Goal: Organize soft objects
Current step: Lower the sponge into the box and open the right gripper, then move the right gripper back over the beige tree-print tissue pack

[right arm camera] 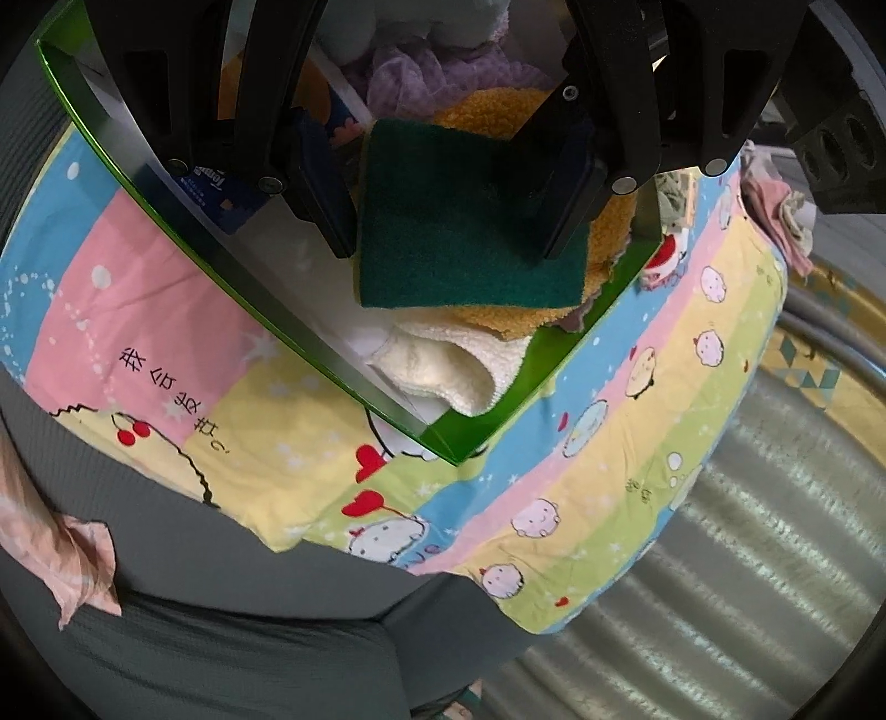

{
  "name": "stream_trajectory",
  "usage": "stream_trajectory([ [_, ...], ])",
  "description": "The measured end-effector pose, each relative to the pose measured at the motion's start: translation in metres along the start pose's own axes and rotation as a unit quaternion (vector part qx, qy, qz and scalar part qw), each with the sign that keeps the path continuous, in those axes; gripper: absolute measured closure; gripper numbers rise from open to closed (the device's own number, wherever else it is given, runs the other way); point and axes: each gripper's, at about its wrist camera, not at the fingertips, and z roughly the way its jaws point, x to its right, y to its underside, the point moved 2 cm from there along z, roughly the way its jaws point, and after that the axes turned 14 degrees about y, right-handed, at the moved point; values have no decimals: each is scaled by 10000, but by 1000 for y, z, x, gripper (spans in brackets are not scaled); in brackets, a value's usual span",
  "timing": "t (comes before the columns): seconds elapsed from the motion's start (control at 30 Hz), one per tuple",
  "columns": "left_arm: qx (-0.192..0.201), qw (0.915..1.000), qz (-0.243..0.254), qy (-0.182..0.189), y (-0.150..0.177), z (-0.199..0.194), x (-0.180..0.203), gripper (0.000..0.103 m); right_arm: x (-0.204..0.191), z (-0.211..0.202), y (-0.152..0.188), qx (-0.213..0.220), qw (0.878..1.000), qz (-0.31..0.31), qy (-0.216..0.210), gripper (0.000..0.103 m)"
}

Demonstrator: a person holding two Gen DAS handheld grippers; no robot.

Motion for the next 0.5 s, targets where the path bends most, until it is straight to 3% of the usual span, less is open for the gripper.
stream_trajectory([
  [0.13,221,9997,97,-109,3,-23,5,52,-6,-18,2,380,9989,-180,197,22],
  [0.27,585,9980,117,-198,11,-61,5,24,-11,-35,4,671,9967,-282,350,19],
  [0.37,880,9958,-42,-262,21,-92,-4,15,-16,-45,7,821,9955,-358,292,19],
  [0.5,1165,9908,-161,-672,45,-128,-23,13,-29,-54,14,940,9936,-585,229,18],
])
